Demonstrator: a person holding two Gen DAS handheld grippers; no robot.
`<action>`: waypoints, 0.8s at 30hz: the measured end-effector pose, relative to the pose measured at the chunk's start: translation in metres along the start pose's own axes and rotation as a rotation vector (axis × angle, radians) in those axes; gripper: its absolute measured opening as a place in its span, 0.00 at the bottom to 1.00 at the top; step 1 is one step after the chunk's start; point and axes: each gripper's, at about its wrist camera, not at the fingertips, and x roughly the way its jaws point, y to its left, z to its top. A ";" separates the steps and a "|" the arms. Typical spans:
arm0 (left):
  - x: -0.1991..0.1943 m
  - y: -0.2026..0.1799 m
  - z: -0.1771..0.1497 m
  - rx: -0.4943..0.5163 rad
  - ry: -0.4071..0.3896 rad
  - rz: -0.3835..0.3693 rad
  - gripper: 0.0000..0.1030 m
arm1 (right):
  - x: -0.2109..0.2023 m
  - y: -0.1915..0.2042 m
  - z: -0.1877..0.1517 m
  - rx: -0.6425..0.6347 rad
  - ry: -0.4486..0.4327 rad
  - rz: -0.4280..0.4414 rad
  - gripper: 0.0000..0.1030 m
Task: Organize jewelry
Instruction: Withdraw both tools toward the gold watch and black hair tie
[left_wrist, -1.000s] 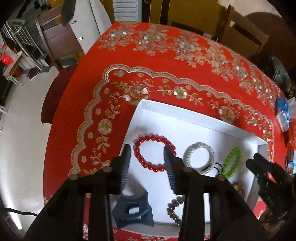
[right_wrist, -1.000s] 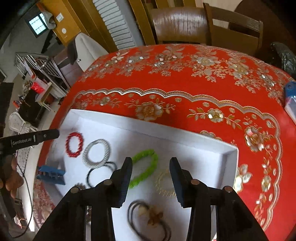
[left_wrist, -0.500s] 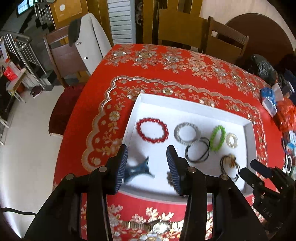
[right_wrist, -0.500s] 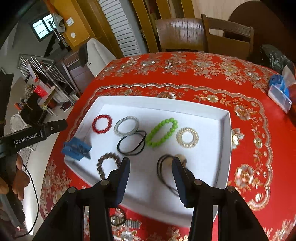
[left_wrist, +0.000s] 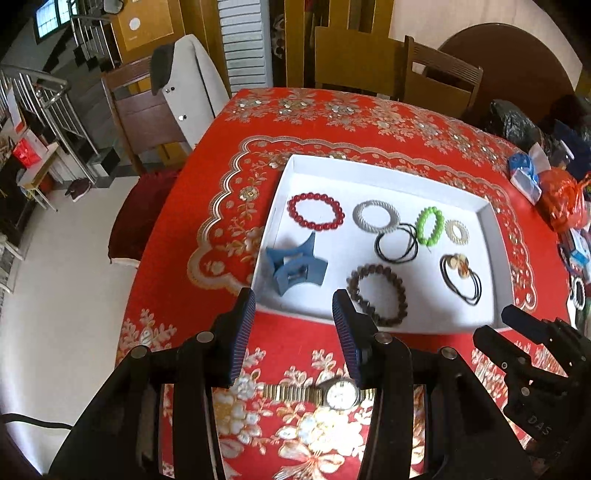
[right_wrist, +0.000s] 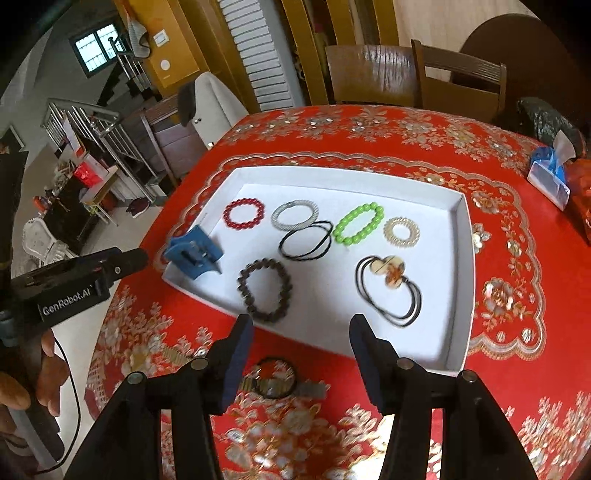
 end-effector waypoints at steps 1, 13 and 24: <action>-0.003 0.000 -0.004 0.001 -0.003 0.000 0.42 | -0.002 0.003 -0.004 0.000 -0.002 0.002 0.51; -0.024 0.005 -0.040 0.016 -0.033 0.002 0.42 | -0.017 0.016 -0.036 0.010 -0.013 0.003 0.51; -0.027 0.007 -0.060 0.032 -0.022 0.003 0.42 | -0.021 0.017 -0.056 0.024 -0.005 -0.013 0.51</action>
